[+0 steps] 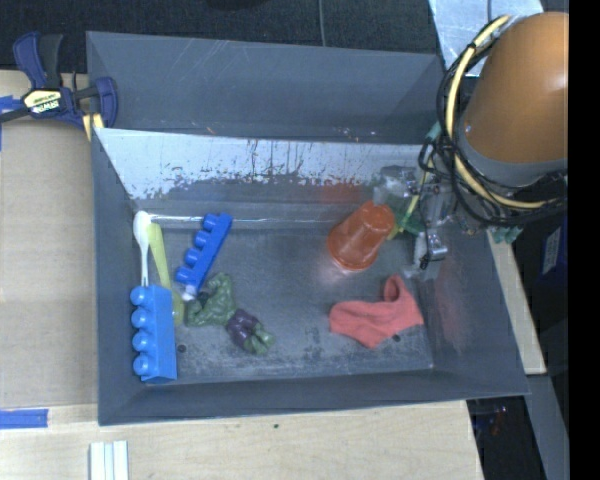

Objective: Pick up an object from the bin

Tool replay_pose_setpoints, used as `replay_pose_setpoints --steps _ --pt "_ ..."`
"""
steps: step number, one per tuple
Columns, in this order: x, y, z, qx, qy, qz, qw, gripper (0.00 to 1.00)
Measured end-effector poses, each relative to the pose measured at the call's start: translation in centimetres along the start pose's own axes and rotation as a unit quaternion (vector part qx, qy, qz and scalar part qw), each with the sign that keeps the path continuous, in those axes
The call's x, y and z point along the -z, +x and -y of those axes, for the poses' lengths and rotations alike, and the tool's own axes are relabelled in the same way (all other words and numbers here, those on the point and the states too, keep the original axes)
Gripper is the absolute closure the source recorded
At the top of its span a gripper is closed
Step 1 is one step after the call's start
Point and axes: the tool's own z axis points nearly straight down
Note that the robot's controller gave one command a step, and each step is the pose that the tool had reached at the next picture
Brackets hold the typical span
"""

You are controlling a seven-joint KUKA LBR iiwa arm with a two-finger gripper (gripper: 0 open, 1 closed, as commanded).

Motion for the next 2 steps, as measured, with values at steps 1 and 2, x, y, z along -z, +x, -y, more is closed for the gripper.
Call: replay_pose_setpoints --steps 1,2 --pt "-5.2 3.4 1.4 0.000 0.002 0.0025 1.0000 0.00" --pt "-8.4 0.8 8.1 -0.055 0.005 0.0107 0.9984 0.00"
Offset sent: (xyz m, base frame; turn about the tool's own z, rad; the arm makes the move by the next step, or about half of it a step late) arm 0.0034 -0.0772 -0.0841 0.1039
